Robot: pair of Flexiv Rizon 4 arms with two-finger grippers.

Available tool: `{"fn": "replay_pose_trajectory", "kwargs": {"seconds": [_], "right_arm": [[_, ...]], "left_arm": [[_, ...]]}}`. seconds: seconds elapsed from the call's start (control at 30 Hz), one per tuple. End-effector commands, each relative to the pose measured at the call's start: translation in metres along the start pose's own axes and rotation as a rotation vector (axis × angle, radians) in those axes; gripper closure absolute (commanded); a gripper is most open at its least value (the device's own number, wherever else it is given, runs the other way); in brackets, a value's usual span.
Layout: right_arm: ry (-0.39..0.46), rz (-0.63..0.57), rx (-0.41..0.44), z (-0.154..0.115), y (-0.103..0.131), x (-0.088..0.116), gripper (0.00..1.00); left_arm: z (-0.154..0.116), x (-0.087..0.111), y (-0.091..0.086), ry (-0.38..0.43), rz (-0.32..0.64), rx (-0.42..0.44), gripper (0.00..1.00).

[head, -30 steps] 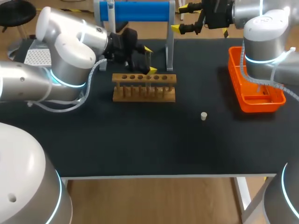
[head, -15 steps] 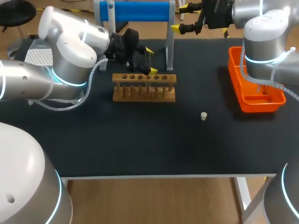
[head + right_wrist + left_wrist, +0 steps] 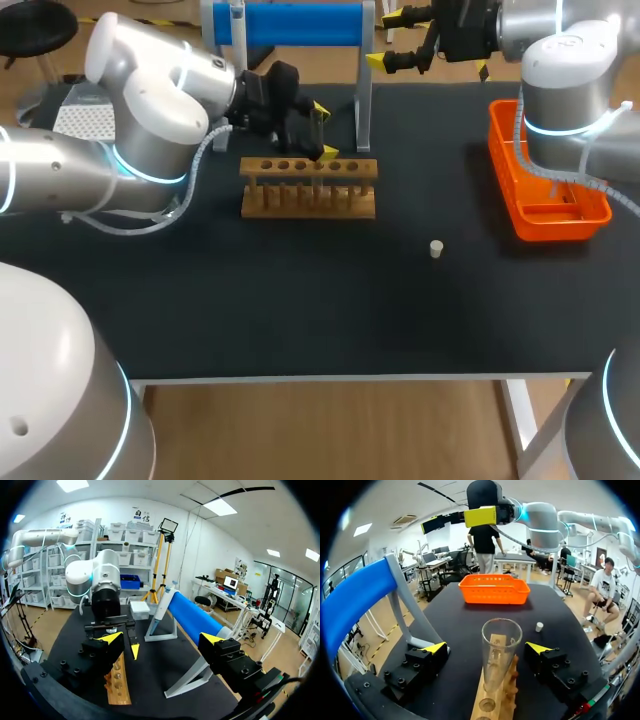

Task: Invert the test tube, pick up the pipette, mount the tip to pipette, aspirate from beaker and dispense into the tube, eject the tip, return the pipette, and cap with the stopper.

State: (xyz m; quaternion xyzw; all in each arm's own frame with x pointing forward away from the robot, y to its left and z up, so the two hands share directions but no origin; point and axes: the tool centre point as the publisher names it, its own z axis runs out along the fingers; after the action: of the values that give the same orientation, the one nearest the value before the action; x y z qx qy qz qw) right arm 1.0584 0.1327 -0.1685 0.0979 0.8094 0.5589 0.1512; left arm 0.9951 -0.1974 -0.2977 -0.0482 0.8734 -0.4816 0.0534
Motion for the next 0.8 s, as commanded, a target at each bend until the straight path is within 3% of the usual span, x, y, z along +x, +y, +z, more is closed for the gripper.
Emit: {"fn": "replay_pose_trajectory", "kwargs": {"seconds": [0.03, 0.8], "right_arm": [[0.003, 0.001, 0.002, -0.0005, 0.0001, -0.0008, 0.0], [0.003, 0.001, 0.002, -0.0005, 0.0001, -0.0008, 0.0]], "left_arm": [[0.0012, -0.0019, 0.0004, 0.0, 0.002, 0.003, 0.0], [-0.0046, -0.001, 0.002, -0.027, 0.004, 0.01, 0.0]]}}
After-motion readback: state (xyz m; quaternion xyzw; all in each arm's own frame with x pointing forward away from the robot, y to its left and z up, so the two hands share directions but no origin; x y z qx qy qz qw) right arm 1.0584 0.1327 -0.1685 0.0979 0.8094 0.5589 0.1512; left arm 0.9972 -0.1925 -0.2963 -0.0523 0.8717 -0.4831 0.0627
